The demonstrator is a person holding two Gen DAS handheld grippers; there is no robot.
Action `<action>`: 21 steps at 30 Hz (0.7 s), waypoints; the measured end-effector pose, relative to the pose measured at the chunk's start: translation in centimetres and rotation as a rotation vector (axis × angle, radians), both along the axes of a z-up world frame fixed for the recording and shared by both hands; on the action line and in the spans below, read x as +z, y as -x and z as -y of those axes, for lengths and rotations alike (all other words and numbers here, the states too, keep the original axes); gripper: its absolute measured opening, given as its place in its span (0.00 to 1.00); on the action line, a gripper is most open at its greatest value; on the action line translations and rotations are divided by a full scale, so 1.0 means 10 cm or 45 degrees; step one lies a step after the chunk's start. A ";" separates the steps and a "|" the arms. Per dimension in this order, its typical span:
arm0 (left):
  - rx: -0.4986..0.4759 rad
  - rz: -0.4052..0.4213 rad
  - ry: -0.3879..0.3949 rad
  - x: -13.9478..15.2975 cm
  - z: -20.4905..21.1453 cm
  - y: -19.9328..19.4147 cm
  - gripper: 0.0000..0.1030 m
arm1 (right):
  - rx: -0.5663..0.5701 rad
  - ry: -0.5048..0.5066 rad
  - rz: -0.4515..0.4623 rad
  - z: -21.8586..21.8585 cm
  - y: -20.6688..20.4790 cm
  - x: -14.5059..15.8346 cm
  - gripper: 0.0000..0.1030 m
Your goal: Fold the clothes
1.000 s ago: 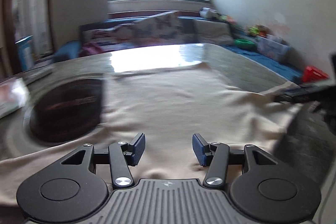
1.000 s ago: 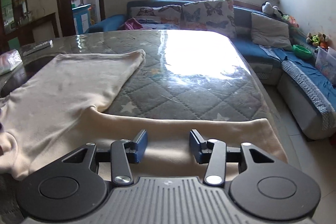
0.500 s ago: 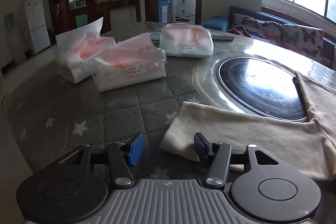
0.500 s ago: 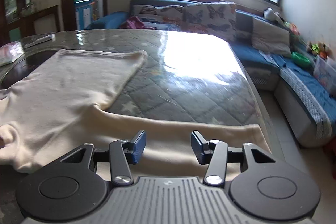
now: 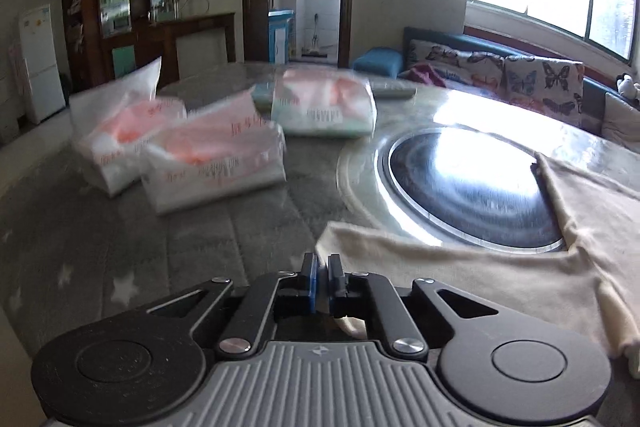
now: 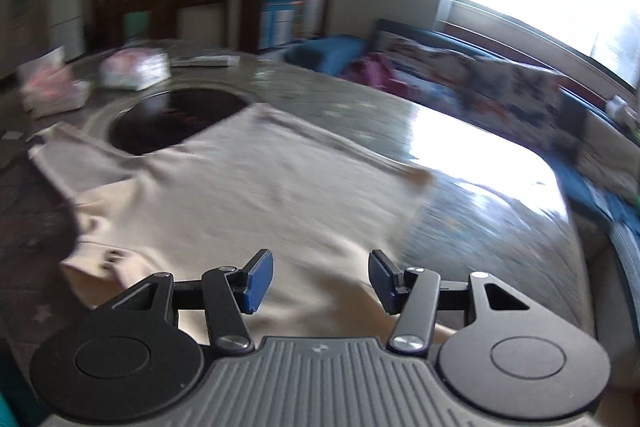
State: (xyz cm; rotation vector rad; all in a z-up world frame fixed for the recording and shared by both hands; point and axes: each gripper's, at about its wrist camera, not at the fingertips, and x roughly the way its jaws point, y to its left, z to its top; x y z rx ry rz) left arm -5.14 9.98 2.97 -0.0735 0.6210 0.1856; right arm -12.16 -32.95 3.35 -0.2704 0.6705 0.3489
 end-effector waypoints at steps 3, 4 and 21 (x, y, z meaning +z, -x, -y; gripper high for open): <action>-0.016 0.047 0.001 0.10 -0.04 -0.09 0.05 | 0.122 0.030 -0.014 -0.32 -0.08 -0.01 0.52; -0.025 0.057 0.001 0.13 -0.05 -0.12 0.05 | 0.162 0.038 -0.020 -0.43 -0.10 -0.02 0.52; -0.200 0.235 -0.027 0.62 -0.02 -0.57 0.05 | 0.498 0.076 -0.095 -1.59 -0.17 -0.39 0.51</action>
